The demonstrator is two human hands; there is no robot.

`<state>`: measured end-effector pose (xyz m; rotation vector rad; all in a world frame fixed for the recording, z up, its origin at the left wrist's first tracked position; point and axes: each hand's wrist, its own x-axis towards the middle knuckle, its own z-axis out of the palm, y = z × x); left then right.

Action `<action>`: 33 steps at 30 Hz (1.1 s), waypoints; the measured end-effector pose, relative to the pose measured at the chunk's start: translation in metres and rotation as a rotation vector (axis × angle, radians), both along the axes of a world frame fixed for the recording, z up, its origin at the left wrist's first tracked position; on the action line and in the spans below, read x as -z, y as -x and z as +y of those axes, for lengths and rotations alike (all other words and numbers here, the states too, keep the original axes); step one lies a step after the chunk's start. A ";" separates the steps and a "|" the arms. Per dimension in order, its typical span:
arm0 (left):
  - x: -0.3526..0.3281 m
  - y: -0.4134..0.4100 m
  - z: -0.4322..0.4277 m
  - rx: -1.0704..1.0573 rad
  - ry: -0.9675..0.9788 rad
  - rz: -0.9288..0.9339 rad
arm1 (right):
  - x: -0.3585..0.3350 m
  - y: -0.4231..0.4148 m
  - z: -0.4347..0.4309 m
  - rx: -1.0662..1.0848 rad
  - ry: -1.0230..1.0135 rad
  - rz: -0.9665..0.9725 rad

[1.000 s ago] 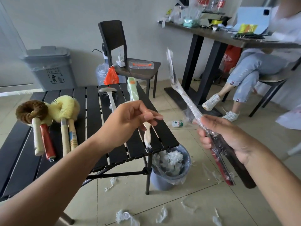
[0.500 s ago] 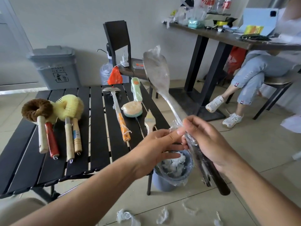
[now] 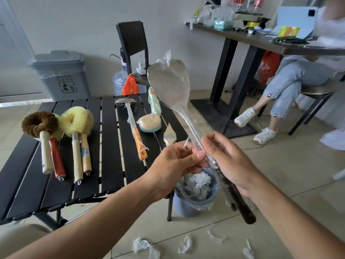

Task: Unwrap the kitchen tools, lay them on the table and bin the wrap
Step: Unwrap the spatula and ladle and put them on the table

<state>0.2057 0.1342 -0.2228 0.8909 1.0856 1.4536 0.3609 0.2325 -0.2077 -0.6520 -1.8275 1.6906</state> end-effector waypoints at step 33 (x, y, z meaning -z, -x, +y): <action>-0.010 0.006 -0.009 -0.161 -0.378 1.357 | 0.000 0.000 -0.003 0.098 0.202 -0.116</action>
